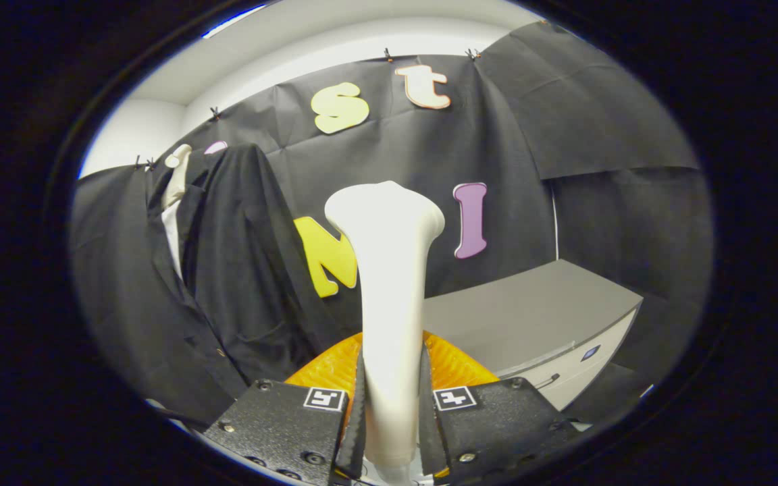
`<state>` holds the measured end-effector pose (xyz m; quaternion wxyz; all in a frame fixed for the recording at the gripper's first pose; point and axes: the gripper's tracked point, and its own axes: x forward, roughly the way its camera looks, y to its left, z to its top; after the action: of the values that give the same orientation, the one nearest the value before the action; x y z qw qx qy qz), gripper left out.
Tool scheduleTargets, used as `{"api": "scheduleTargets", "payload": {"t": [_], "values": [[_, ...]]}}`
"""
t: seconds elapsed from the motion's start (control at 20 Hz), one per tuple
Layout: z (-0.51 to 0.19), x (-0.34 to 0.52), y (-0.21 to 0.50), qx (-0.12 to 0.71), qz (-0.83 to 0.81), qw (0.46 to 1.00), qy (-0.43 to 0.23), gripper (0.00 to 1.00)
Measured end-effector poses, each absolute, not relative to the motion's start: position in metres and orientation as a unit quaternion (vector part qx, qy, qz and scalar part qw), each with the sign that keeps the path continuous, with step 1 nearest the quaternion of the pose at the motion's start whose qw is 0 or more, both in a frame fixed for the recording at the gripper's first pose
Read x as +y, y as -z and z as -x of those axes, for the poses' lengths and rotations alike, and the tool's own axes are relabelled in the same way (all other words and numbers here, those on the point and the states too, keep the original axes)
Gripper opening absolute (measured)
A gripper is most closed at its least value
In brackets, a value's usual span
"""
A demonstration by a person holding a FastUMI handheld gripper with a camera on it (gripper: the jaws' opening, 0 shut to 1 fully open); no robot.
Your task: Iron the clothes twice with a garment steamer, once on the left side and once on the right side.
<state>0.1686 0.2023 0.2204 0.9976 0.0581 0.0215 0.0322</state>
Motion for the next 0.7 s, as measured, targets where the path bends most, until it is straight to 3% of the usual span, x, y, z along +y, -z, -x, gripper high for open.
{"api": "scheduleTargets", "payload": {"t": [0.4, 0.7], "values": [[-0.107, 0.303, -0.252, -0.079, -0.029, 0.996, -0.020, 0.34], [-0.110, 0.385, -0.289, -0.136, 0.016, 0.990, -0.031, 0.34]]}}
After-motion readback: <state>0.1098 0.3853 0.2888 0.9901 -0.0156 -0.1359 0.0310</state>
